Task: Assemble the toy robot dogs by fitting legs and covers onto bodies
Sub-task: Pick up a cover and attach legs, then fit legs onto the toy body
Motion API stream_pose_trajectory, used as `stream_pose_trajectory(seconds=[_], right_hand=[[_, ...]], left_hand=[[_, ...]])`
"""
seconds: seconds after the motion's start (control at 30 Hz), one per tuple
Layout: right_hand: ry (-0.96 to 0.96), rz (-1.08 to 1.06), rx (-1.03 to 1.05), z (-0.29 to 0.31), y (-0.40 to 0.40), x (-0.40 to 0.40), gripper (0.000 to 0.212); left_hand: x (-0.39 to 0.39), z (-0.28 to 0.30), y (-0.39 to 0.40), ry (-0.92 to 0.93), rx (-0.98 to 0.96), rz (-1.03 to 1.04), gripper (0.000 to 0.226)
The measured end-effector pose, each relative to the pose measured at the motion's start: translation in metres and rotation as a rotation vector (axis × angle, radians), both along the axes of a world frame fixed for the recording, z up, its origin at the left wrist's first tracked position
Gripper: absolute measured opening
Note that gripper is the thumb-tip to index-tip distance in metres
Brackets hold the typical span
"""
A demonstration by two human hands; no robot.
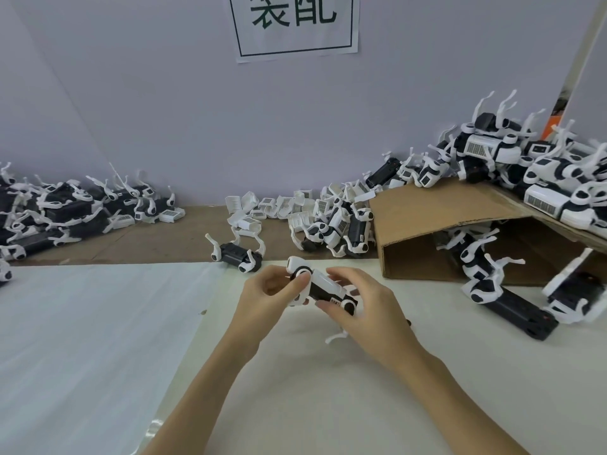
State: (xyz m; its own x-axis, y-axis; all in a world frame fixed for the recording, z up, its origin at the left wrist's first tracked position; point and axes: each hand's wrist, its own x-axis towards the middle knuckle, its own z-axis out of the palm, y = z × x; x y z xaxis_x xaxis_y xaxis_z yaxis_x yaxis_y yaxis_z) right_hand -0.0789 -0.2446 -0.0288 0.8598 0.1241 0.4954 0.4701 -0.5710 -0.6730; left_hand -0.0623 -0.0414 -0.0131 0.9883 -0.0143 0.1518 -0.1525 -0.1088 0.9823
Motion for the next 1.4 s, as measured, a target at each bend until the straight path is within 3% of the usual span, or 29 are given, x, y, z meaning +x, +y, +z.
stream_pose_trajectory(seconds=[0.07,0.17,0.3,0.37,0.47,0.6,0.67,0.77,0.87,0.97,1.07,1.13,1.2,1.3,1.4], right_hand=[[-0.127,-0.045,-0.127,-0.003,0.006,-0.003,0.051],[-0.154,-0.108,-0.223,-0.002,0.012,-0.004,0.048],[-0.248,-0.167,-0.338,0.003,0.012,-0.005,0.028],[-0.183,-0.160,-0.325,0.003,0.012,-0.006,0.024],[-0.070,-0.086,-0.285,-0.001,0.011,-0.007,0.046],[0.099,-0.006,-0.244,-0.003,0.011,-0.004,0.081],[0.218,0.025,-0.103,-0.002,0.008,-0.001,0.073],[0.315,0.111,0.193,-0.001,0.001,0.005,0.029],[0.408,0.133,0.348,-0.001,-0.005,0.007,0.017],[0.577,0.189,0.535,-0.001,-0.003,0.007,0.025],[0.778,0.166,0.854,0.009,-0.002,0.012,0.041],[0.873,0.202,1.101,0.029,-0.015,0.019,0.045],[0.932,0.238,1.218,0.059,-0.039,0.029,0.053],[0.795,0.244,1.302,0.106,-0.077,0.048,0.044],[0.410,0.412,1.723,0.138,-0.108,0.065,0.041]], left_hand=[[-0.001,0.000,-0.003,-0.010,-0.035,0.008,0.051],[-0.002,-0.002,-0.005,-0.014,-0.099,-0.027,0.063],[-0.003,-0.001,-0.004,0.005,-0.018,-0.069,0.067],[-0.005,0.001,-0.004,-0.030,0.031,-0.085,0.060],[-0.006,0.002,-0.004,-0.092,0.044,-0.070,0.037],[-0.007,0.001,-0.005,-0.134,0.015,-0.044,0.029],[-0.007,0.002,-0.005,-0.128,-0.031,-0.028,0.028],[-0.003,0.003,0.000,-0.050,-0.087,-0.013,0.033],[0.003,-0.001,0.007,0.049,-0.101,-0.016,0.044],[0.007,-0.002,0.009,0.080,-0.086,-0.026,0.054],[0.011,0.001,0.014,0.134,-0.208,0.017,0.064],[0.016,0.002,0.022,0.121,-0.276,0.088,0.067],[0.020,0.001,0.031,0.093,-0.304,0.170,0.064],[0.023,-0.004,0.038,0.061,-0.291,0.238,0.049],[0.026,-0.012,0.037,-0.003,-0.162,0.311,0.031]])
